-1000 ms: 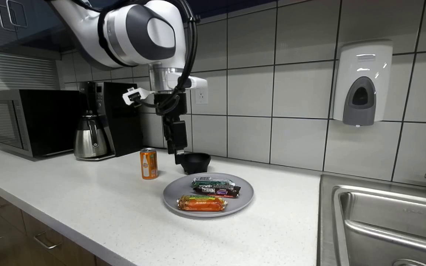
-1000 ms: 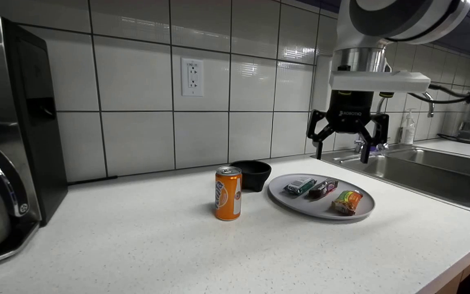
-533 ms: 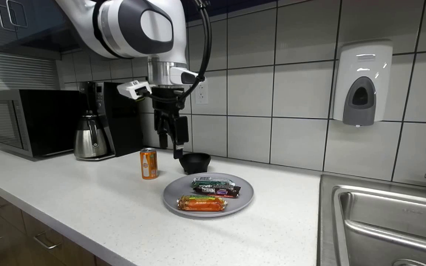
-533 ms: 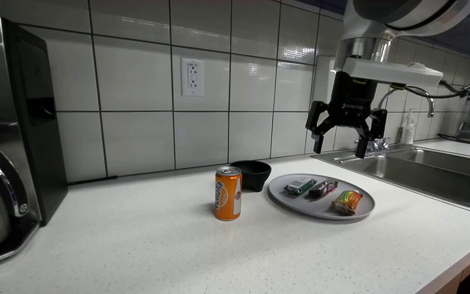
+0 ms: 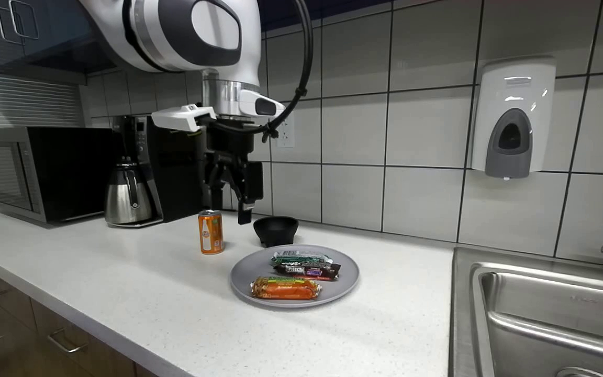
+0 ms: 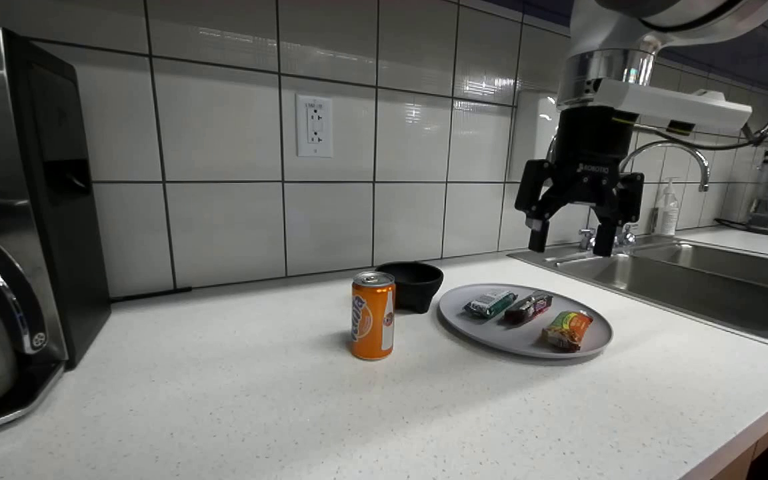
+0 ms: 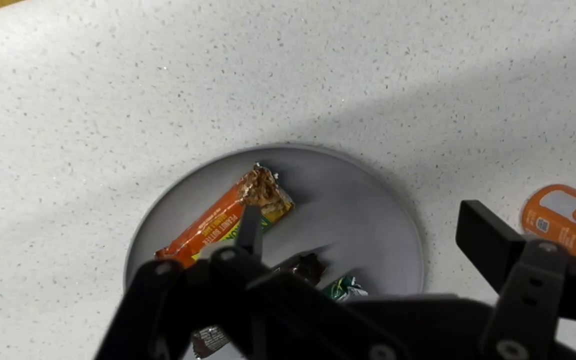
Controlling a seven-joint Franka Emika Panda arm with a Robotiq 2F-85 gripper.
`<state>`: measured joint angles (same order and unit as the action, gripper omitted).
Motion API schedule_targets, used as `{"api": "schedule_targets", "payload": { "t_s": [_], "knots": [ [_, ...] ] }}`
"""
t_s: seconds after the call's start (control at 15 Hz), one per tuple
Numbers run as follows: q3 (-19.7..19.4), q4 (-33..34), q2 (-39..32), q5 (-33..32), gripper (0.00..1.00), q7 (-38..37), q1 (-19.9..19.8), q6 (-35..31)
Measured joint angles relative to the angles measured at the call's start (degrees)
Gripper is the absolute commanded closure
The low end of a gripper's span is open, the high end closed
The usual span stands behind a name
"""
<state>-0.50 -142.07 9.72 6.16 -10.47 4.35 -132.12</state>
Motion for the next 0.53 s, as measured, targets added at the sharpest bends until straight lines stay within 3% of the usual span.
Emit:
{"api": "schedule_targets", "payload": {
  "t_s": [0.53],
  "knots": [
    [0.0, -0.1, 0.7, 0.0, 0.0, 2.9, 0.0, 2.0]
  ]
}}
